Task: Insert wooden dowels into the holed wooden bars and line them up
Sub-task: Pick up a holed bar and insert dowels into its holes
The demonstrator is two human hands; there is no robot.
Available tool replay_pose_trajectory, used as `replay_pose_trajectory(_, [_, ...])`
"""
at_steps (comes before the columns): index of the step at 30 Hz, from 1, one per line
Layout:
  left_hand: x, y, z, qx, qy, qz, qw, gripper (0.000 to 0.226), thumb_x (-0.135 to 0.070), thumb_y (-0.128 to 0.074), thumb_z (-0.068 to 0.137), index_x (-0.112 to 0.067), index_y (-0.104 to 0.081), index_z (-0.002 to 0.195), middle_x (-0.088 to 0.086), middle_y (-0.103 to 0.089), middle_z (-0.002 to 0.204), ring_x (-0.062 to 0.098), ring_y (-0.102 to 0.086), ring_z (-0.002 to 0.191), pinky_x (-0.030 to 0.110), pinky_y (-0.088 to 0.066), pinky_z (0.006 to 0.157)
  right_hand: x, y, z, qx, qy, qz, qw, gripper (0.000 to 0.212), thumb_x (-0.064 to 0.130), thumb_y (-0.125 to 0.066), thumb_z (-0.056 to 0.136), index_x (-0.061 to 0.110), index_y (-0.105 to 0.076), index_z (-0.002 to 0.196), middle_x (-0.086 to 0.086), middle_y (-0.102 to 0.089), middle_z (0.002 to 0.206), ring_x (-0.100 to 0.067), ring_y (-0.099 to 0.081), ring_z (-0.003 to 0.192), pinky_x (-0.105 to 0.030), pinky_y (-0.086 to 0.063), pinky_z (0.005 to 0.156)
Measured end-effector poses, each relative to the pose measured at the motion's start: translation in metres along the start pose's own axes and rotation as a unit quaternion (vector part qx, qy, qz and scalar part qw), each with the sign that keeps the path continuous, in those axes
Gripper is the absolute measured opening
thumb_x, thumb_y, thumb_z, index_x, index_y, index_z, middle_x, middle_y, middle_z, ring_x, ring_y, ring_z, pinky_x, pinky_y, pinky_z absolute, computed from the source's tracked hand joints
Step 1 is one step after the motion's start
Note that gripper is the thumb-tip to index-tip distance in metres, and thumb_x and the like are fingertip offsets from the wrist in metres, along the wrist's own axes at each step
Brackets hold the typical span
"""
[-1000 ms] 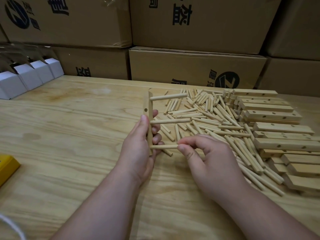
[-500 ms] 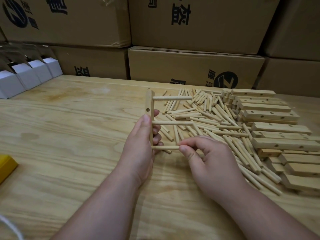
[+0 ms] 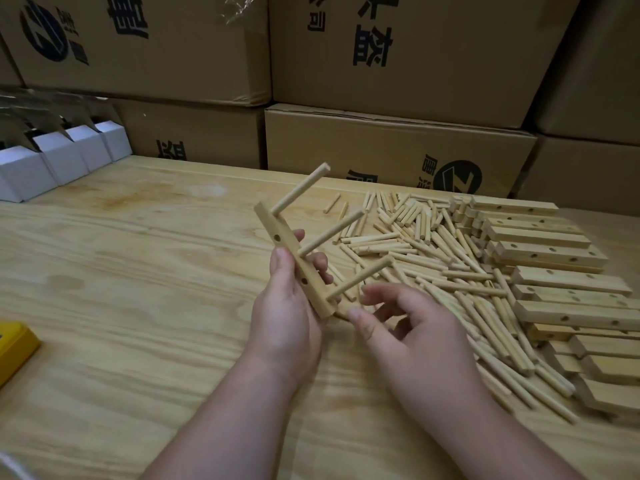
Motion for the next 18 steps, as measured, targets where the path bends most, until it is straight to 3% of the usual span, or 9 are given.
replay_pose_trajectory(2, [0.005, -0.001, 0.001, 0.005, 0.018, -0.029, 0.999, 0.037, -0.046, -0.030, 0.108, -0.031, -0.061, 0.121, 0.001, -0.059, 0.083, 0.018, -0.054, 0.080, 0.039, -0.053, 0.080, 0.001, -0.007, 0.005, 0.004, -0.016, 0.021, 1.000, 0.016, 0.030, -0.084, 0.076, 0.031, -0.073, 0.088, 0.027, -0.068, 0.084, 0.001, -0.062, 0.072, -0.008, -0.043, 0.062])
replay_pose_trajectory(4, [0.008, -0.002, 0.003, 0.009, 0.036, -0.049, 0.998, 0.038, -0.045, -0.031, 0.107, -0.030, -0.059, 0.128, 0.010, -0.061, 0.101, 0.028, -0.060, 0.104, 0.057, -0.048, 0.102, 0.001, -0.010, 0.015, 0.001, -0.033, 0.050, 0.998, 0.013, 0.028, -0.083, 0.078, 0.029, -0.072, 0.086, 0.021, -0.071, 0.081, -0.001, -0.064, 0.071, -0.011, -0.046, 0.062])
replay_pose_trajectory(5, [0.008, -0.003, 0.003, 0.012, 0.034, -0.043, 0.998, 0.037, -0.042, -0.032, 0.107, -0.028, -0.057, 0.131, 0.015, -0.063, 0.112, 0.032, -0.061, 0.116, 0.058, -0.048, 0.103, 0.000, -0.010, 0.021, -0.001, -0.044, 0.062, 0.997, 0.010, 0.027, -0.080, 0.081, 0.028, -0.072, 0.088, 0.018, -0.072, 0.081, -0.001, -0.066, 0.073, -0.013, -0.048, 0.063])
replay_pose_trajectory(7, [0.003, -0.002, 0.004, 0.016, 0.004, 0.021, 1.000, 0.033, -0.033, -0.035, 0.108, -0.024, -0.054, 0.134, 0.012, -0.071, 0.118, 0.029, -0.068, 0.115, 0.044, -0.058, 0.089, -0.002, -0.006, 0.037, -0.007, -0.069, 0.086, 0.994, 0.005, 0.024, -0.074, 0.088, 0.028, -0.073, 0.091, 0.017, -0.074, 0.083, 0.000, -0.069, 0.076, -0.014, -0.051, 0.064])
replay_pose_trajectory(9, [-0.001, 0.002, 0.005, 0.003, -0.027, 0.083, 0.996, 0.027, -0.021, -0.046, 0.106, -0.020, -0.055, 0.132, 0.007, -0.076, 0.114, 0.023, -0.072, 0.107, 0.035, -0.057, 0.078, -0.002, -0.001, 0.052, -0.007, -0.081, 0.096, 0.992, 0.007, 0.024, -0.070, 0.091, 0.029, -0.073, 0.093, 0.020, -0.074, 0.085, 0.003, -0.069, 0.078, -0.015, -0.052, 0.064])
replay_pose_trajectory(13, [-0.001, 0.008, 0.004, -0.015, -0.031, 0.074, 0.997, 0.031, -0.010, -0.061, 0.097, -0.017, -0.056, 0.127, 0.010, -0.076, 0.112, 0.024, -0.073, 0.108, 0.031, -0.060, 0.082, -0.003, -0.006, 0.064, 0.050, -0.093, 0.053, 0.993, 0.008, 0.036, -0.068, 0.092, 0.035, -0.075, 0.089, 0.019, -0.074, 0.084, 0.003, -0.068, 0.077, -0.024, -0.052, 0.066])
replay_pose_trajectory(18, [0.000, 0.011, 0.005, -0.031, -0.026, 0.040, 0.998, 0.030, -0.005, -0.060, 0.097, -0.013, -0.056, 0.126, 0.013, -0.076, 0.110, 0.027, -0.074, 0.105, 0.031, -0.061, 0.078, -0.007, -0.011, 0.065, 0.046, -0.103, 0.033, 0.993, 0.009, 0.037, -0.068, 0.092, 0.039, -0.074, 0.085, 0.010, -0.073, 0.078, -0.006, -0.066, 0.069, -0.033, -0.057, 0.066])
Point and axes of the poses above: each hand's wrist, its own z-axis towards the middle knuckle, its own y-axis out of the back of the hand, x = y × z, the point moved 9 cm from there along z, towards the middle knuckle
